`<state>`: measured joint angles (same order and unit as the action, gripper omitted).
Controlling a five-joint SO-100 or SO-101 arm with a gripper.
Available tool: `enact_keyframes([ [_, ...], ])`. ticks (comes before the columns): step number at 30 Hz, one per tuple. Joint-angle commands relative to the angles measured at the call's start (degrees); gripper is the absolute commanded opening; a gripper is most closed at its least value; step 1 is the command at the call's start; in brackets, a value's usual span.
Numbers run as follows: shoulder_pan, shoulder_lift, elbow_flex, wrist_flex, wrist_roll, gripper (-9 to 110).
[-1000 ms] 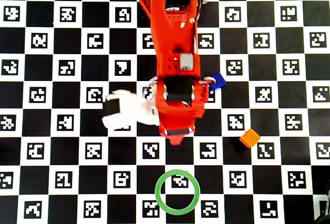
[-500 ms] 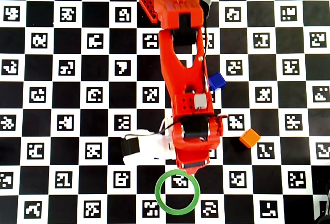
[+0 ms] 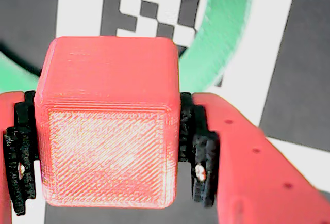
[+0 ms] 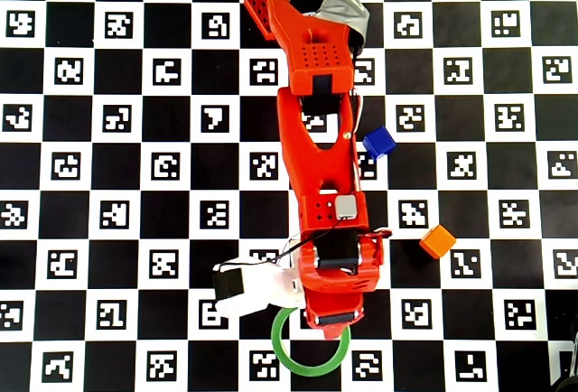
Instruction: Grab the red cube then put it in the green circle then put the blue cube on top and finally the orange cube on top
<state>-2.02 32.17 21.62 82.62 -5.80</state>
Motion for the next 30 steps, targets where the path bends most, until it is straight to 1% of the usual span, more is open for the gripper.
enact_keyframes([
  [1,0.97,1.67,-6.24,-1.67,-0.53,6],
  [11,2.46,-1.76,-9.32,-3.34,-0.44,6],
  [30,2.29,-3.78,-9.67,-4.13,0.26,7],
])
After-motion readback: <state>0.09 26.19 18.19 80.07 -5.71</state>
